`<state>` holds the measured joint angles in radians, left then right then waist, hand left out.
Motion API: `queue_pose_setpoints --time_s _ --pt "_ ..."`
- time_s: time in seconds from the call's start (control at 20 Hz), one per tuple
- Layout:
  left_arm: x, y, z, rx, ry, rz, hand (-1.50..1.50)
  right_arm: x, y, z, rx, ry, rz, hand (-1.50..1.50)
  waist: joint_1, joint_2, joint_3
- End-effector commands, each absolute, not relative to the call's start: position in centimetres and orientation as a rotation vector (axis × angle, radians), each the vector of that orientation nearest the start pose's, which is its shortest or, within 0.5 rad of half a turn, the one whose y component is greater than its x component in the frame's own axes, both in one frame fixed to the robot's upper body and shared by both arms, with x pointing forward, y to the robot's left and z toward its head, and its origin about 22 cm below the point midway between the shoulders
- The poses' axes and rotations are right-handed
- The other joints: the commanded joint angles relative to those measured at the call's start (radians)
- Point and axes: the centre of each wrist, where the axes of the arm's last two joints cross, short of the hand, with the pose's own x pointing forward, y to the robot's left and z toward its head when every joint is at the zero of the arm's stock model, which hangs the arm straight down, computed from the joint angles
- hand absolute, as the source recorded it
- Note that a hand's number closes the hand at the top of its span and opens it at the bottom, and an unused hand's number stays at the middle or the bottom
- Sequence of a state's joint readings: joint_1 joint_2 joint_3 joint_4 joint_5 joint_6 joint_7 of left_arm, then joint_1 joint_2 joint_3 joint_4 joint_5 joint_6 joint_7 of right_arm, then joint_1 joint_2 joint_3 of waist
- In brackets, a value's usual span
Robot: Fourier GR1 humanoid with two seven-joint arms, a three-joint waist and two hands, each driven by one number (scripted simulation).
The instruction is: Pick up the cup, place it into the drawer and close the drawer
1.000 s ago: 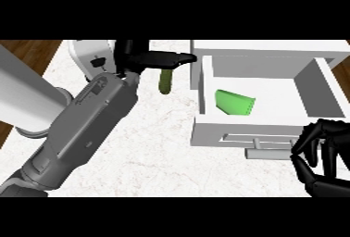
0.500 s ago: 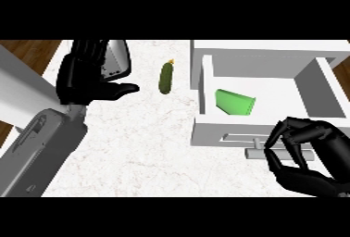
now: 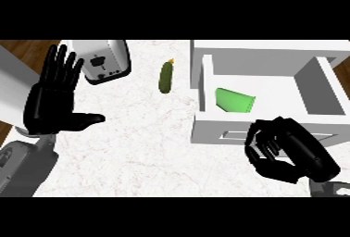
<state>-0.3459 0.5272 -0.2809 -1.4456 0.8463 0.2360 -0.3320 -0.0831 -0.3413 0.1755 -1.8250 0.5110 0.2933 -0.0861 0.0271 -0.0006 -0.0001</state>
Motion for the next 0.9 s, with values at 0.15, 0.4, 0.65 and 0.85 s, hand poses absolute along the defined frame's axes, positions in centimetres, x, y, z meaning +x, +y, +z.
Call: queue_pose_setpoints --time_s 0.15,0.4,0.65,0.85 --pt "28.2 30.3 6.0 -0.238 -1.892 0.192 -1.50 27.4 -19.6 4.6 -0.390 -1.699 1.184 -1.50 -0.013 0.001 0.000" --pt "25.8 31.4 6.1 -0.264 -1.884 0.195 -1.50 28.8 -21.2 2.1 -0.456 -1.604 1.258 -1.50 -0.015 0.000 0.000" --pt "27.8 33.9 5.7 -0.250 -1.890 0.206 -1.50 32.8 -21.8 -0.7 -0.445 -1.544 1.267 -1.50 -0.017 0.004 0.000" --pt "25.7 33.6 4.7 -0.270 -1.880 0.189 -1.50 36.7 -20.7 -0.6 -0.427 -1.537 1.243 -1.50 -0.007 0.005 0.001"
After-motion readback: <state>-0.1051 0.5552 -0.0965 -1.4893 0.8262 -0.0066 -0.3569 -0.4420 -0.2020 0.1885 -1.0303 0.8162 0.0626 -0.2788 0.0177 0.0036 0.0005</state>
